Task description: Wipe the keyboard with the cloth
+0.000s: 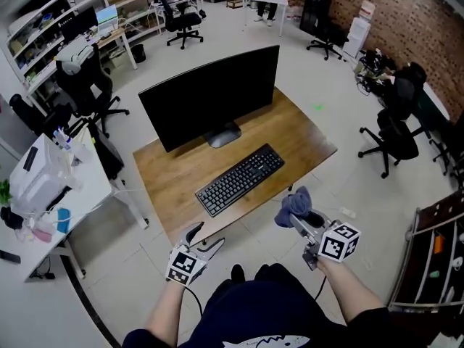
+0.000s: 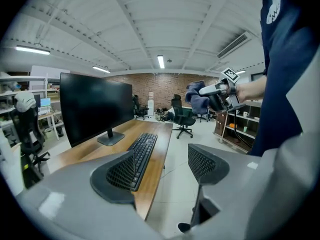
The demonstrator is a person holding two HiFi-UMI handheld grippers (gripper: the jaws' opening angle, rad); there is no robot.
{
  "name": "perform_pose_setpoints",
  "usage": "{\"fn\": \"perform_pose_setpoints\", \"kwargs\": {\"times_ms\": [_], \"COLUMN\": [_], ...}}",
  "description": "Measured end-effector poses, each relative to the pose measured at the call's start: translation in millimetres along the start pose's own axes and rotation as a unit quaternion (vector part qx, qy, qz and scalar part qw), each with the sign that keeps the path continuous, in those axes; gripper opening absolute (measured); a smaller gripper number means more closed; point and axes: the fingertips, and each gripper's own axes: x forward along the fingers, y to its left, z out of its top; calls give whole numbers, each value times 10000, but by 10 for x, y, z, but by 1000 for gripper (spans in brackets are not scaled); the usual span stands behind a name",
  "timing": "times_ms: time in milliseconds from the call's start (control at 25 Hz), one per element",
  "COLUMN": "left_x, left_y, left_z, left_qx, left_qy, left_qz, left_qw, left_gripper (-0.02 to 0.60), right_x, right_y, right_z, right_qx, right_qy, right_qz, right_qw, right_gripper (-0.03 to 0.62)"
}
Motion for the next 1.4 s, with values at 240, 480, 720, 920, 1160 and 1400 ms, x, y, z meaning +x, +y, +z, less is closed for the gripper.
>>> {"fn": "perform_pose_setpoints", "kwargs": {"times_ms": [240,480,720,920,1160,1400], "left_x": [331,668,1008,1157,1348,1397], "left_y": [391,669,856,998,987,993], "left_z": [-333,-691,-1154,-1521,-1857,-1958], "left_qx": [-456,-843,-1071,-1389,-1605,-1489], "left_qy": [503,1149,1839,2332,2687,2790], "left_qz": [167,520,798,1005,863,708], "left_qw": [9976,9884,9738,9572,9458,9460], "left_gripper": [322,322,324,324,324,307], "right_x": [548,1253,1934,2347,2637,2783], "right_y": [-867,-1859,-2749,-3269,-3447,-3302], "right_z": [84,32,-89,-204,-483,-751], "right_qx": [-744,-1117,-1872,-2622,-3644,-3702], "right_qy": [759,1624,2617,3311,3929,4150], "right_qz": [-528,-605,-687,-793,-726,-730], "right_qw": [9929,9785,9443,9030,8412,8279], "right_gripper": [149,149,149,147,147,144]}}
